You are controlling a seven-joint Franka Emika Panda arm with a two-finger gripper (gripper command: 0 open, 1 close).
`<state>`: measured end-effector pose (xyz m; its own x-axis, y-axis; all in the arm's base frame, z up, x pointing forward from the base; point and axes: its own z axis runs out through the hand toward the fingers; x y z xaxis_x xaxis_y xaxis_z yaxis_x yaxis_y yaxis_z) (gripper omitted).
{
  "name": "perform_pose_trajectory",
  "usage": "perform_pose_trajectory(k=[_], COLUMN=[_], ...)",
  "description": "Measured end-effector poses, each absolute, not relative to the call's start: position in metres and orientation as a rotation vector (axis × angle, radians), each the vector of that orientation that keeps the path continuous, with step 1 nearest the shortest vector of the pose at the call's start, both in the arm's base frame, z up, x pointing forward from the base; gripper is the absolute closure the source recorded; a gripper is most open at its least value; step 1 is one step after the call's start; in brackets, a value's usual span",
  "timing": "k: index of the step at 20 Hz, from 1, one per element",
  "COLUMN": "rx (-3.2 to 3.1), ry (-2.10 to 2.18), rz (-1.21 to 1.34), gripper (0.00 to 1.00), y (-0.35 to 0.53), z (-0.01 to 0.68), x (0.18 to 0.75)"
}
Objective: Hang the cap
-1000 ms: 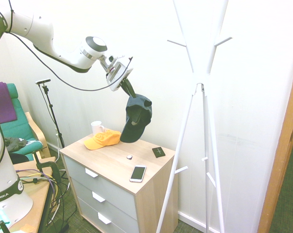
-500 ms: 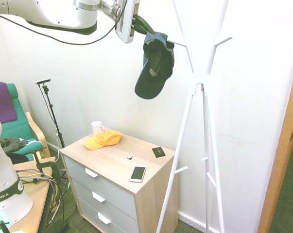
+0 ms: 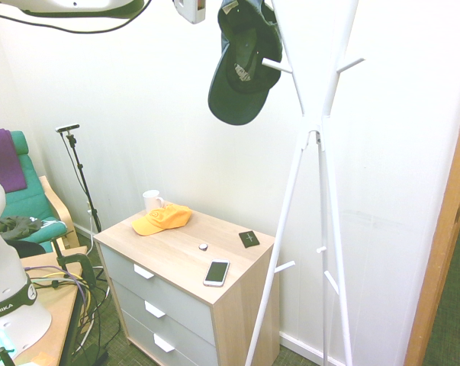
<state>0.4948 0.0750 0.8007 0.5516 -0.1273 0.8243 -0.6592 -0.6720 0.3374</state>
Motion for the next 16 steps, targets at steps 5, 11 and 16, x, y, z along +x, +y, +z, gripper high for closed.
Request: perform_pose_trajectory(k=[5,11,16], rx=[2.176,2.188,2.192], ry=[-0.658,-0.665,-0.674], rz=[0.973,0.959,0.965], gripper=[0.0,0.0,0.0], y=[0.053,0.045,0.036], z=[0.745,0.713,0.71], x=[0.502,0.485,0.482])
